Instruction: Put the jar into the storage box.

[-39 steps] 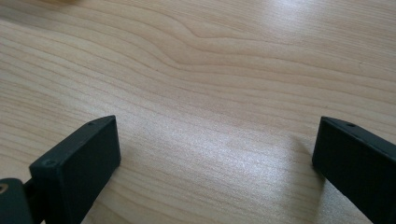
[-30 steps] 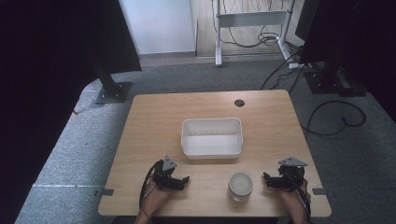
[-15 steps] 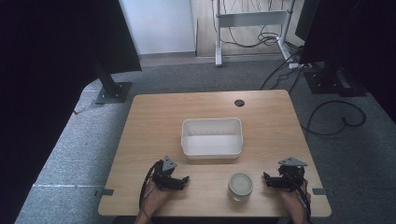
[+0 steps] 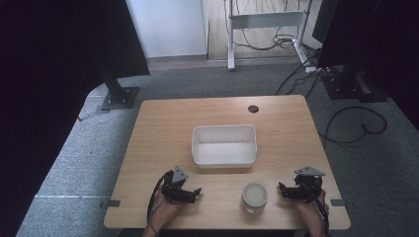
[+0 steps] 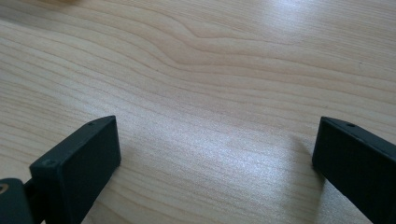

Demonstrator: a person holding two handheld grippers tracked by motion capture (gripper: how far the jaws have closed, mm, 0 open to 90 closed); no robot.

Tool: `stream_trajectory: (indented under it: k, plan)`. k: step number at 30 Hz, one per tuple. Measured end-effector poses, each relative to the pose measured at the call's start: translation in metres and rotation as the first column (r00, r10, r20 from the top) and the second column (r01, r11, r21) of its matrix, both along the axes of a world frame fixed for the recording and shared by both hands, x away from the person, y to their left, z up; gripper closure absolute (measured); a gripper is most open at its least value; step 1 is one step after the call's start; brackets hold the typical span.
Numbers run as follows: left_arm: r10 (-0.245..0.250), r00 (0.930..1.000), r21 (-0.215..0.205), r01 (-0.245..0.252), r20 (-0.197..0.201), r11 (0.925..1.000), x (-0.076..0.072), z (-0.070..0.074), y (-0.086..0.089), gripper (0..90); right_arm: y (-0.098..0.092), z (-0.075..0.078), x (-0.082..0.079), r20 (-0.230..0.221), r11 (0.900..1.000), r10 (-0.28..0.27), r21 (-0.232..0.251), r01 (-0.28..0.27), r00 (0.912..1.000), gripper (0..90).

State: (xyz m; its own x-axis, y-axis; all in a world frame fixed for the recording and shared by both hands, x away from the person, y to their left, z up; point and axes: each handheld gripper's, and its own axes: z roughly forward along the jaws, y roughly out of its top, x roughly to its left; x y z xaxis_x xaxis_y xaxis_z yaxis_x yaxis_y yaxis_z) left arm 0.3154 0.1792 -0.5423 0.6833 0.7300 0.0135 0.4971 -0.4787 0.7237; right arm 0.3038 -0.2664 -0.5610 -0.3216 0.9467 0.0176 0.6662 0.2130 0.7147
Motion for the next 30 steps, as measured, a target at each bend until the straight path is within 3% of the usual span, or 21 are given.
stream_trajectory:
  k: [13,30]
  plan:
    - [-0.046,0.9989,-0.034,0.046,0.002,0.9983,-0.008,0.007,-0.008,5.6,0.0,0.0,0.0,0.0,1.0,0.0,0.0,0.0,1.0,0.6]
    - [-0.123,0.9922,-0.054,0.124,0.024,0.9908,-0.019,0.021,-0.027,5.8,0.0,0.0,0.0,-0.001,1.0,0.004,0.0,-0.004,1.0,0.6]
